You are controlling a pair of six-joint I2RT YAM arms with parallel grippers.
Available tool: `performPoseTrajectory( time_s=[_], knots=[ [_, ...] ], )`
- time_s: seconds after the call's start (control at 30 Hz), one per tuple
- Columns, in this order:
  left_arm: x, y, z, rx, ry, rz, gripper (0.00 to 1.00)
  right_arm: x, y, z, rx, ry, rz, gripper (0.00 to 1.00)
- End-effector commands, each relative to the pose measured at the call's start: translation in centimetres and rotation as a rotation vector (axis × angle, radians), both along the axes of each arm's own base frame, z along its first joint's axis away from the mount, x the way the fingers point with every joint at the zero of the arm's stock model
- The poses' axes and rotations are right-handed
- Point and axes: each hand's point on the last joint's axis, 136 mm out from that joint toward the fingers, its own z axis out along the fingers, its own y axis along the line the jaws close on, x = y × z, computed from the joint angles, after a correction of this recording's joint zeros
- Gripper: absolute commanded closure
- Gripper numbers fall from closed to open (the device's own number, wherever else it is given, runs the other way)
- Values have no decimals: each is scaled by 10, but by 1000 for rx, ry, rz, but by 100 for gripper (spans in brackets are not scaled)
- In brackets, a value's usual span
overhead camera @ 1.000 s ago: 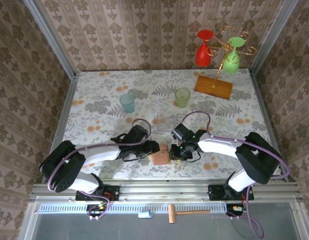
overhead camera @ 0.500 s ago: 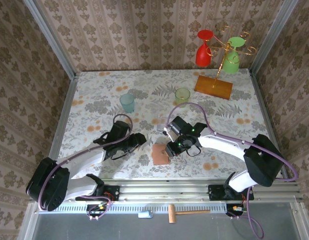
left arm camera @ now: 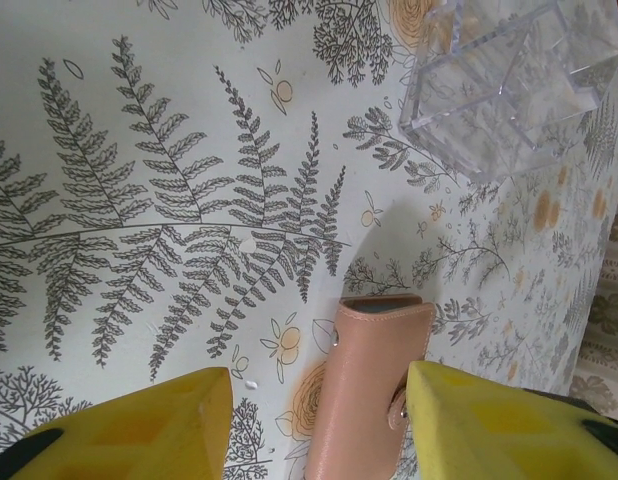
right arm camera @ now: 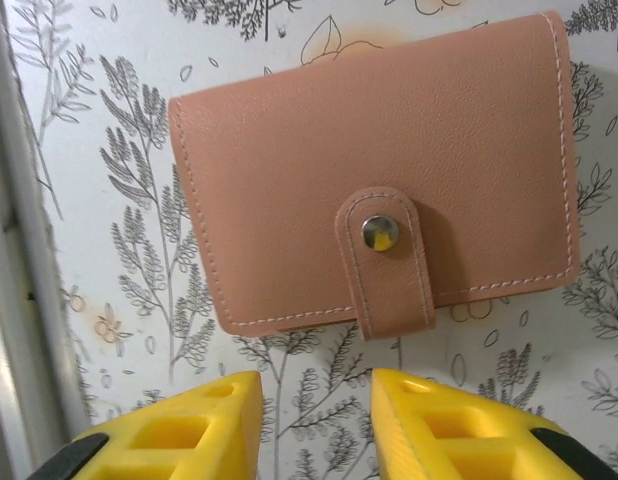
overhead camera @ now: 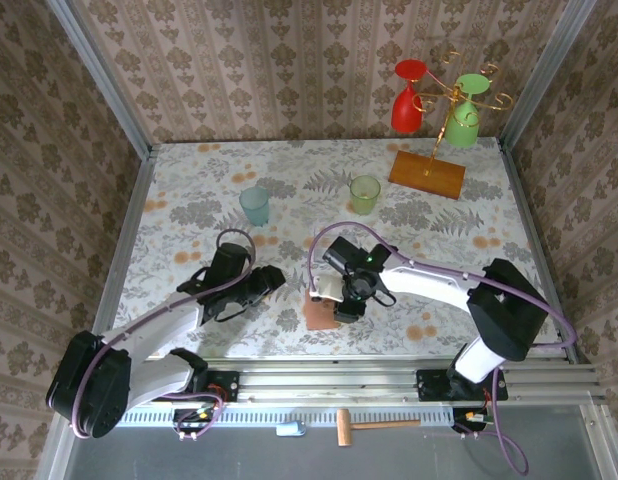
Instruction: Take the credit cards out of the card holder
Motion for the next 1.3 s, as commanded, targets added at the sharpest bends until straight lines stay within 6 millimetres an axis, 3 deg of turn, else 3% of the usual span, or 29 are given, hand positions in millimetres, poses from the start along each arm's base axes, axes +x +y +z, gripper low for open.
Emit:
performPoseTrajectory(
  time_s=[0.0, 0.23, 0.6, 1.27],
  knots=[
    [-5, 5, -5, 5, 9, 12, 50, 3, -2, -4, -53, -36, 117, 59],
    [-5, 6, -4, 6, 0, 9, 50, 1, 12, -6, -41, -22, 177, 51],
    [-7, 8, -6, 6, -2, 10, 50, 9, 29, -5, -27, -32, 193, 50],
    [-9, 17, -3, 7, -7, 33, 51, 15, 32, -26, -69, -21, 200, 51]
  ],
)
